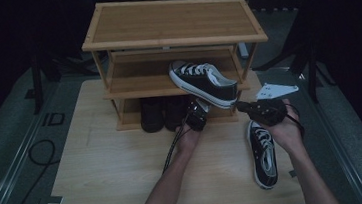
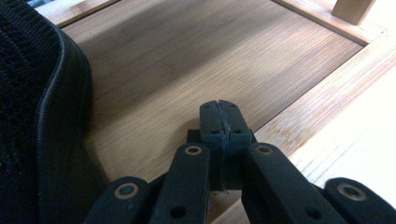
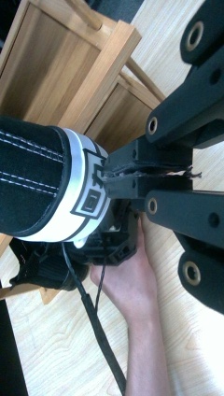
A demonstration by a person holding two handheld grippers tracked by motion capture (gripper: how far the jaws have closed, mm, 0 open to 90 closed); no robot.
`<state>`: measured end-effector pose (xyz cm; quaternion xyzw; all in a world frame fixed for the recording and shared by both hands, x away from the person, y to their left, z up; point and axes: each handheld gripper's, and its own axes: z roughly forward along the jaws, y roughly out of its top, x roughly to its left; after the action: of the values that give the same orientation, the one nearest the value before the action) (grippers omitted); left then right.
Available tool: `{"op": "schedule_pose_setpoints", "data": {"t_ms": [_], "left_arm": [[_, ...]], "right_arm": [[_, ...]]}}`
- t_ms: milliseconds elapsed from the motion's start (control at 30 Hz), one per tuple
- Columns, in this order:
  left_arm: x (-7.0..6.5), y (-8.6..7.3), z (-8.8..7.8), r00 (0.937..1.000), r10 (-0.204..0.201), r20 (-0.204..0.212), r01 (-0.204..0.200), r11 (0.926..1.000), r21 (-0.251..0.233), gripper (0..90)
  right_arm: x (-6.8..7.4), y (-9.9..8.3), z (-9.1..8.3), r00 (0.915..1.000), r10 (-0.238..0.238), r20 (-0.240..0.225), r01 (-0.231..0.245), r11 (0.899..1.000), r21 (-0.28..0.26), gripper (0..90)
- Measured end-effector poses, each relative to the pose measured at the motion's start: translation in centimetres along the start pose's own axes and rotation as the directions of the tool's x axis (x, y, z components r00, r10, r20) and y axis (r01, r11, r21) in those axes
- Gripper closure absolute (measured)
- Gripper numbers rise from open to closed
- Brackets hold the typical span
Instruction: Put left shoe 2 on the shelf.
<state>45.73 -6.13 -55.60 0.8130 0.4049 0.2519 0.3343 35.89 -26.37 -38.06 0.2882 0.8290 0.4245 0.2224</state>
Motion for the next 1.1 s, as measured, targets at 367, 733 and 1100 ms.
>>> {"op": "schedule_pose_setpoints", "data": {"t_ms": [367, 733, 1100], "left_arm": [[-0.1, -0.1, 0.1, 0.9999, 0.0, 0.012, 0.0, 0.9999, -0.012, 90.0], [-0.4, -0.2, 0.1, 0.9993, -0.035, 0.013, 0.035, 0.9993, -0.01, 90.0], [-0.2, -0.1, 0.1, 1.0, 0.003, 0.001, -0.003, 0.9999, -0.017, 90.0]], "right_arm": [[2.2, 1.3, 0.6, 0.9957, -0.066, -0.065, 0.066, 0.998, -0.014, 90.0], [3.3, 2.4, 2.5, 0.9873, -0.083, -0.135, 0.08, 0.996, -0.026, 90.0], [4.0, 3.6, 4.7, 0.9798, -0.103, -0.171, 0.101, 0.995, -0.022, 90.0]]}}
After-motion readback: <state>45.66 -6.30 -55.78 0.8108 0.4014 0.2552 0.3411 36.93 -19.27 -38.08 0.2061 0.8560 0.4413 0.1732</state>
